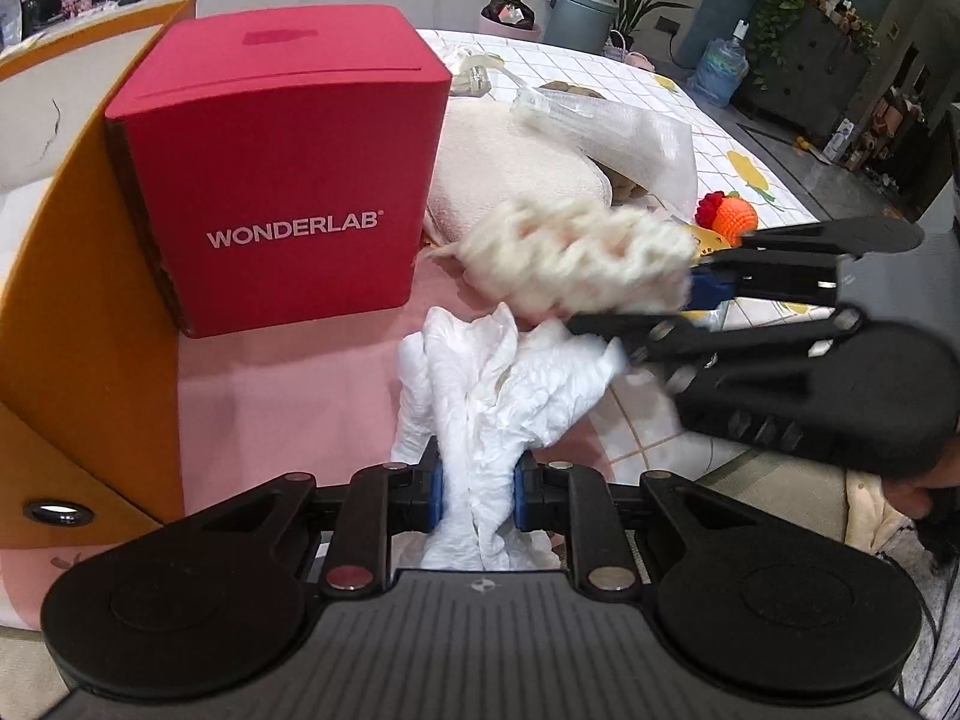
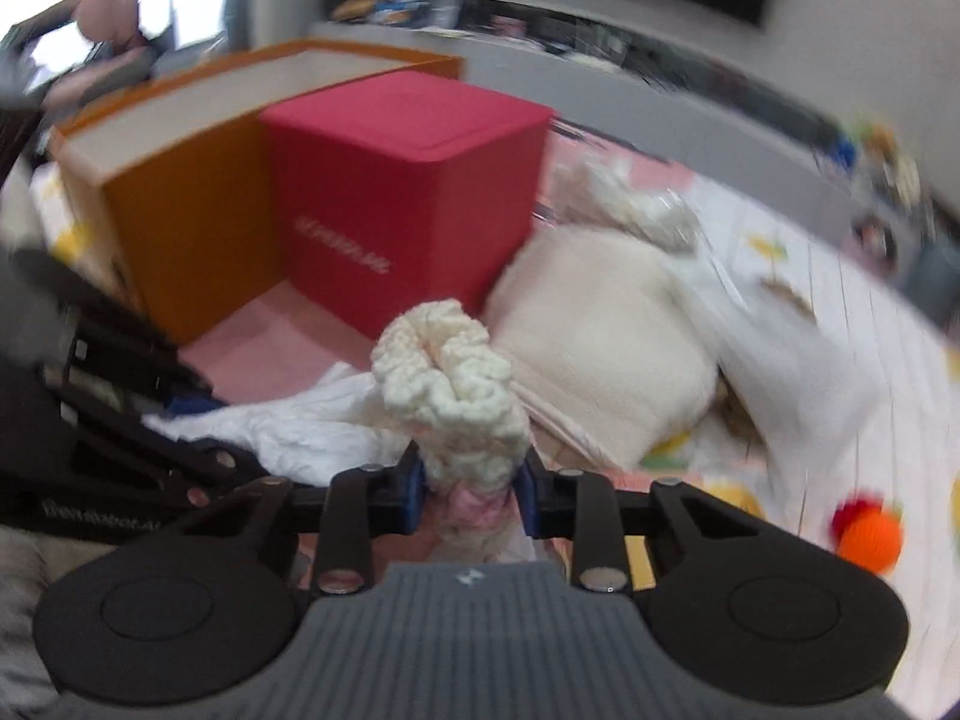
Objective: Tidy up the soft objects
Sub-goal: 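Carry the white cloth and crocheted item over the orange box with both grippers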
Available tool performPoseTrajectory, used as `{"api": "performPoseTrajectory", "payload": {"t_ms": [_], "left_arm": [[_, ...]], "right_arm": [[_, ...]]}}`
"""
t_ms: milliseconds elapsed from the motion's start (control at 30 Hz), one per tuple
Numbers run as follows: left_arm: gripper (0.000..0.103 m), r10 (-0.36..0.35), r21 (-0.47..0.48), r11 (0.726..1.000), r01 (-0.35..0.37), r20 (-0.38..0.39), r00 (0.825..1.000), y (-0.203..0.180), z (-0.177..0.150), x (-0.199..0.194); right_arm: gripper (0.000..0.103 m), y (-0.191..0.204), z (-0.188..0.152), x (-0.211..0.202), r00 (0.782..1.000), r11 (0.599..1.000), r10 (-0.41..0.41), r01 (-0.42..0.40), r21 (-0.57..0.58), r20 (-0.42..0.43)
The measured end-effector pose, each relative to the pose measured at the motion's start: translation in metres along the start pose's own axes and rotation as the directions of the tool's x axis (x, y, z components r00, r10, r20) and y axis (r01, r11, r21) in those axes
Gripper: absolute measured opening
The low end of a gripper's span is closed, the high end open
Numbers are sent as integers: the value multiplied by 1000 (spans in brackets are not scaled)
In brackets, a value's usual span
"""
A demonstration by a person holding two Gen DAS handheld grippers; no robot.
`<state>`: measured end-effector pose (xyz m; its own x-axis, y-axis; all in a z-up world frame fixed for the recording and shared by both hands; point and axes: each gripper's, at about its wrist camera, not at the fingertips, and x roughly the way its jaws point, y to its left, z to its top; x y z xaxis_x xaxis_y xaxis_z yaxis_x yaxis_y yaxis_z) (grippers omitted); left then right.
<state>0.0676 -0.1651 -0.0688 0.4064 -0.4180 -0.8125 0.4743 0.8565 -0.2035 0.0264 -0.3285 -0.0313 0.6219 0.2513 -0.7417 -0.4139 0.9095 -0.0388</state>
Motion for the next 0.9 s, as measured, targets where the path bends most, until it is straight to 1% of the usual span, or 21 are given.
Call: {"api": "performPoseTrajectory", "payload": {"t_ms": [67,233,400,567,667,733,900], "left_arm": [[22,10,15,1000,-9,-3,1000,-3,0,-3],[21,13,1,1000,-13,0,1000,-8,-1,-17],[21,15,13,1000,-15,51,999,-17,4,-46],[21,14,22,1000,-17,125,992,-20,10,-83],[21,21,2,1000,-22,180,983,-15,19,-111],[21,25,-7,1000,-24,218,976,-10,25,-129],[21,80,-16,997,-79,329,941,9,36,-183]], "right_arm": [[28,-9,-3,-8,1000,996,-10,9,87,8],[26,-13,-8,-35,998,986,-33,23,167,57],[25,-10,-12,-62,993,969,-67,41,243,98],[24,-8,-14,-83,984,935,-101,45,351,144],[25,0,-12,-103,977,926,-97,18,378,191],[25,7,-7,-116,971,918,-114,22,397,209],[25,33,16,-144,954,932,-108,-2,362,281]]}}
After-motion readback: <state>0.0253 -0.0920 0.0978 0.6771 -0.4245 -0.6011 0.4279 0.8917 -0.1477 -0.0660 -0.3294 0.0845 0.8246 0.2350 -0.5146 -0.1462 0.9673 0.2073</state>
